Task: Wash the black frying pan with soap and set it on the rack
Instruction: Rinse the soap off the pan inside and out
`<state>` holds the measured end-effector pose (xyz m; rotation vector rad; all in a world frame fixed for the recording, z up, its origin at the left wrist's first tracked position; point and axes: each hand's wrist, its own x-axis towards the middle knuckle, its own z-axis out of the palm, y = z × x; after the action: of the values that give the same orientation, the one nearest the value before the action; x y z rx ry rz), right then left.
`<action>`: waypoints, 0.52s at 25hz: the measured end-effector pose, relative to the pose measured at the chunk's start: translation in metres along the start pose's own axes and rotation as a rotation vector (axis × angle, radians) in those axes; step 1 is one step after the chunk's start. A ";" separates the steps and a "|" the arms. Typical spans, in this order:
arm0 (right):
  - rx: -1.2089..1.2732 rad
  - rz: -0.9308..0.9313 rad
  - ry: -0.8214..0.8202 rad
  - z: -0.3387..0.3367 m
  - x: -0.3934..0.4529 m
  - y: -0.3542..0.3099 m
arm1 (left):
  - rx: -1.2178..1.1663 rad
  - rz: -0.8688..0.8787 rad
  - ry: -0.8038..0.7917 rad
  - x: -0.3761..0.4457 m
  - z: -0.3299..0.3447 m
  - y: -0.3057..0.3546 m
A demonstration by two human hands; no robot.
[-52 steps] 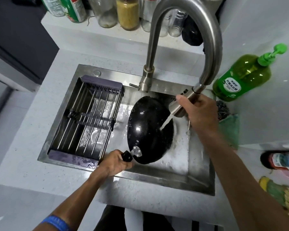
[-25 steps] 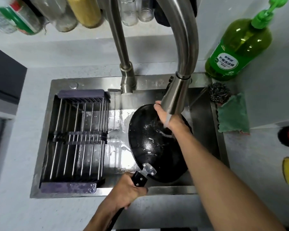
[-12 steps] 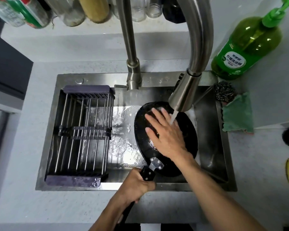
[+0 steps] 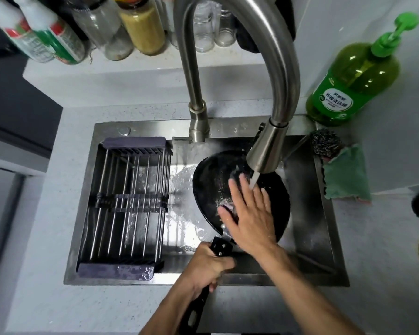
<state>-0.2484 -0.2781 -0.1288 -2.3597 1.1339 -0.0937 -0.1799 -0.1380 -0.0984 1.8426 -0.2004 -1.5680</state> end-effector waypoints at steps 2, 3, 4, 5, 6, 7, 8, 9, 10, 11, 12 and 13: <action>0.145 0.163 -0.017 -0.013 0.013 0.017 | -0.009 0.023 0.007 -0.005 -0.004 0.003; 0.193 0.313 -0.003 -0.017 0.020 0.022 | -0.006 0.036 0.012 -0.008 -0.006 0.005; 0.193 0.378 -0.018 -0.018 0.024 0.021 | -0.005 0.042 0.019 -0.009 -0.008 0.006; 0.197 0.313 -0.016 -0.019 0.022 0.013 | -0.008 0.040 0.019 -0.010 -0.009 0.006; 0.229 0.187 0.011 -0.018 0.018 0.008 | -0.021 0.026 0.017 -0.011 -0.010 0.007; 0.260 0.080 0.028 -0.015 0.017 0.011 | -0.036 0.011 0.010 -0.011 -0.010 0.007; 0.323 0.088 0.036 -0.015 0.016 0.018 | -0.046 0.000 0.005 -0.013 -0.010 0.006; 0.427 0.204 0.066 -0.015 0.017 0.027 | -0.050 -0.002 0.003 -0.015 -0.009 0.004; 0.499 0.362 0.103 -0.012 0.015 0.033 | -0.046 0.002 0.006 -0.017 -0.009 0.003; 0.473 0.430 0.127 -0.007 0.008 0.032 | -0.036 0.004 0.004 -0.019 -0.009 0.003; 0.367 0.377 0.125 -0.005 -0.004 0.018 | -0.023 -0.002 -0.004 -0.020 -0.009 0.003; 0.260 0.274 0.131 0.000 -0.012 0.009 | -0.015 -0.011 -0.008 -0.020 -0.009 0.003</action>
<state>-0.2626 -0.2738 -0.1315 -1.9765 1.4059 -0.2847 -0.1761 -0.1263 -0.0806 1.8286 -0.1816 -1.5810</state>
